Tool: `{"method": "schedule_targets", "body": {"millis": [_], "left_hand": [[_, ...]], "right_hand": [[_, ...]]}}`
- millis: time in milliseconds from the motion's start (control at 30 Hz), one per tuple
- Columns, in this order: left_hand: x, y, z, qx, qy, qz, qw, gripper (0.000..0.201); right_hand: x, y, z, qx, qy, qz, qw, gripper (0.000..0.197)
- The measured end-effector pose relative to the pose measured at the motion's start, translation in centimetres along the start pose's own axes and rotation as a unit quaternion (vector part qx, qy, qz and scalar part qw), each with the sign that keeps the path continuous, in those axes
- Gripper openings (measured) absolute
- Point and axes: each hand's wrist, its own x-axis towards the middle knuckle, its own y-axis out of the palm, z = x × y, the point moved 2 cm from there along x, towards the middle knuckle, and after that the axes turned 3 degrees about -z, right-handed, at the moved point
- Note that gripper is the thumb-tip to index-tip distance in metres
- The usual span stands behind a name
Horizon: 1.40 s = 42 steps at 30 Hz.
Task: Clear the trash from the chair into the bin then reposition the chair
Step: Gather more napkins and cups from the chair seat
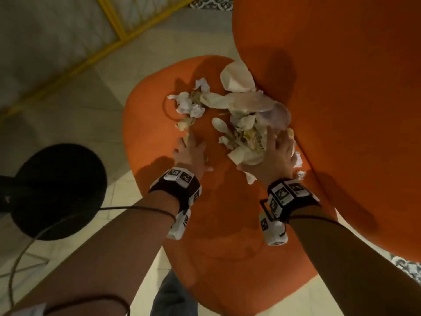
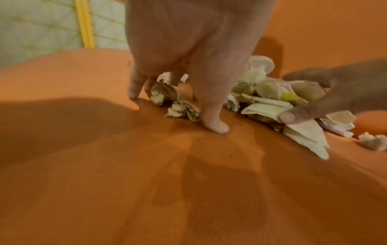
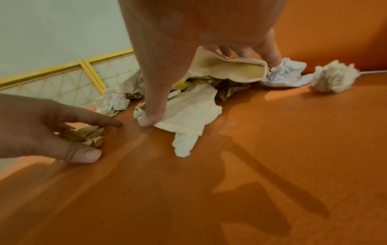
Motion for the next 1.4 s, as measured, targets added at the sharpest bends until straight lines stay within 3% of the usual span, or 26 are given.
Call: {"method": "schedule_targets", "body": {"millis": [133,233,300,367,400,433,500,567,633,700,967,1033,1200,1400], "left_hand": [[-0.4,0.3,0.5,-0.036,0.099,-0.115,0.988,0.038],[0.3,-0.9,0.7,-0.132,0.122,-0.187,0.966,0.027],[1.4,-2.9,0.8,-0.202,0.129,-0.282,0.929,0.021],[3.1,-5.1,0.6,-0.212,0.151,-0.381,0.887,0.017],[4.2,-6.1,0.5,-0.211,0.158,-0.402,0.877,0.018],[5.5,-7.0,0.4,-0.212,0.153,-0.390,0.883,0.020],[8.1,-7.8,-0.1,-0.194,0.121,-0.292,0.929,0.028],[9.7,-7.6,-0.5,-0.110,0.104,-0.193,0.969,0.052],[10.2,-7.0,-0.8,-0.053,0.096,-0.128,0.986,0.078],[10.2,-6.4,-1.1,-0.034,0.086,-0.098,0.991,0.087],[8.3,-5.5,-2.9,0.006,0.122,-0.155,0.980,0.034],[8.0,-4.9,-2.9,0.000,0.140,-0.158,0.977,0.026],[6.9,-4.2,-2.1,-0.156,0.156,-0.170,0.960,0.015],[4.1,-5.8,-1.6,-0.293,0.162,-0.242,0.911,0.021]], "right_hand": [[-0.7,1.5,0.9,0.015,0.002,-0.022,1.000,0.113],[-1.0,2.6,1.3,0.031,0.020,-0.034,0.999,0.108],[-1.1,2.9,1.5,0.044,0.026,-0.041,0.998,0.106],[-1.4,2.9,1.8,0.065,0.034,-0.052,0.996,0.100],[-1.5,2.8,2.0,0.073,0.037,-0.062,0.995,0.097],[-1.6,2.6,2.2,0.078,0.040,-0.072,0.994,0.095],[-1.6,2.4,2.5,0.083,0.053,-0.087,0.991,0.091],[-1.5,2.2,2.5,0.087,0.073,-0.087,0.990,0.089],[-1.2,2.1,2.3,0.103,0.091,-0.087,0.987,0.087],[-1.0,1.9,2.2,0.119,0.105,-0.085,0.984,0.085],[0.1,0.7,2.5,0.087,0.114,-0.052,0.988,0.093],[0.5,0.7,2.8,0.061,0.101,-0.057,0.991,0.086],[1.3,0.3,2.6,0.043,0.052,-0.100,0.993,0.046],[0.9,-0.5,1.4,0.106,0.001,-0.207,0.973,0.031]]}}
